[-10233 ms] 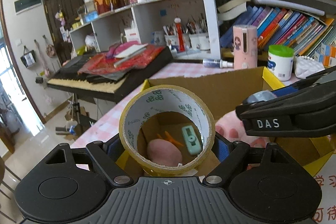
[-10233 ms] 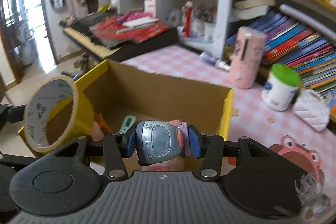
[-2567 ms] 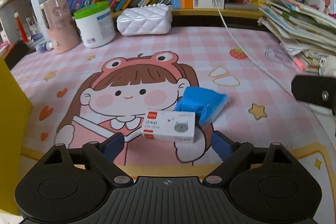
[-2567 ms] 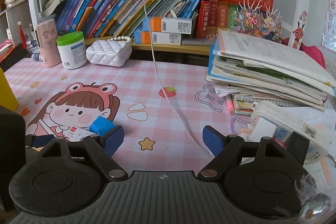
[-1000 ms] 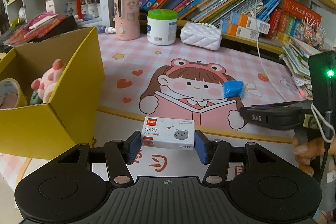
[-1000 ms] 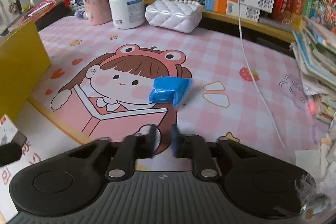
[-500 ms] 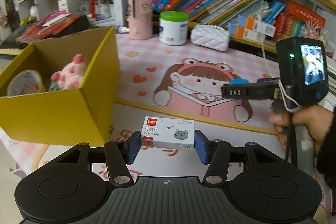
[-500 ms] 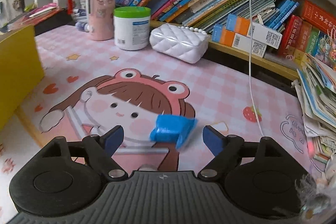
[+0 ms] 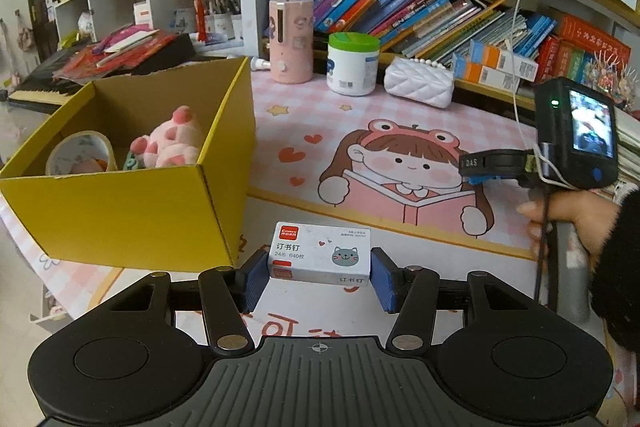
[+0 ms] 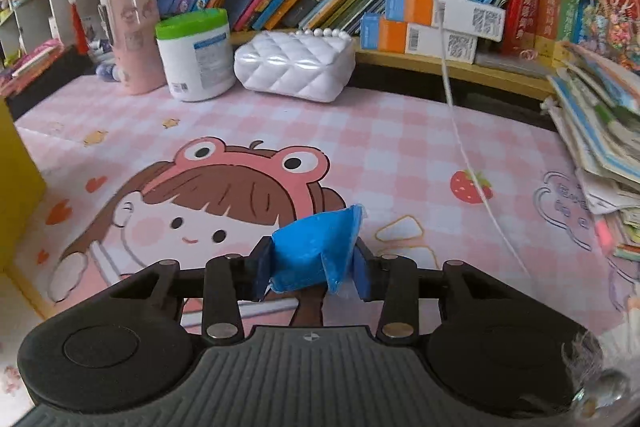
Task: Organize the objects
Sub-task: 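Grasp the blue plastic item with the right tool and lift it, then carry the staple box with the left tool while the right tool carries the blue item toward the box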
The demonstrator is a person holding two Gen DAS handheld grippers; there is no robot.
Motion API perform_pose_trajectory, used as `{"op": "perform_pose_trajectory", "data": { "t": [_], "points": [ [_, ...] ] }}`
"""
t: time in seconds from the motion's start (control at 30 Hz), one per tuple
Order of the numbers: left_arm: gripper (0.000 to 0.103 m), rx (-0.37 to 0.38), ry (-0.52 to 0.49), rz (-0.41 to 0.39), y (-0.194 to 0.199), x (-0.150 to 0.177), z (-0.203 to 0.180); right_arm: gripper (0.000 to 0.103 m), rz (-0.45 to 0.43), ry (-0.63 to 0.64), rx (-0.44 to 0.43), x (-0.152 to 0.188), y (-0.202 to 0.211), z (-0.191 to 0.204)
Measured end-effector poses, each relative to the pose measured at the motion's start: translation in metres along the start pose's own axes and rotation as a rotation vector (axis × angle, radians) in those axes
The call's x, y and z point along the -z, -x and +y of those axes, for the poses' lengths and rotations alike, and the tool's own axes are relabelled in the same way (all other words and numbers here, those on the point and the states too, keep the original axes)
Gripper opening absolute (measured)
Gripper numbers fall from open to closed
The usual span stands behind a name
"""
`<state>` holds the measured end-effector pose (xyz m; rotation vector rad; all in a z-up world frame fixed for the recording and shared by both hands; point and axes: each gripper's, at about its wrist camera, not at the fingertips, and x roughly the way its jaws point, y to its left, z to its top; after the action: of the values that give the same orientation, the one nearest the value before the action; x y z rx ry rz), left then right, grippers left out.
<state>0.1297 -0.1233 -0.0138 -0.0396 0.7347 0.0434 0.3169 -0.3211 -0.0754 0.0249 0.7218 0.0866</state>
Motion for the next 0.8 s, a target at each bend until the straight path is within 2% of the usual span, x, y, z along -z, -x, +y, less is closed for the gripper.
{"op": "perform_pose_trajectory", "data": {
  "t": [0.3,0.5,0.8],
  "points": [
    [0.053,0.081,-0.021,-0.030,-0.001,-0.004,-0.011,0.037,0.023,-0.089,0.003,0.022,0.088,0.005],
    [0.053,0.152,-0.044,-0.062,0.006,-0.004,-0.014,0.037,-0.011,-0.115,0.028,0.036,0.146,0.015],
    [0.053,0.224,-0.070,-0.094,0.032,0.011,0.012,0.037,-0.025,-0.087,0.089,0.066,0.193,0.058]
  ]
}}
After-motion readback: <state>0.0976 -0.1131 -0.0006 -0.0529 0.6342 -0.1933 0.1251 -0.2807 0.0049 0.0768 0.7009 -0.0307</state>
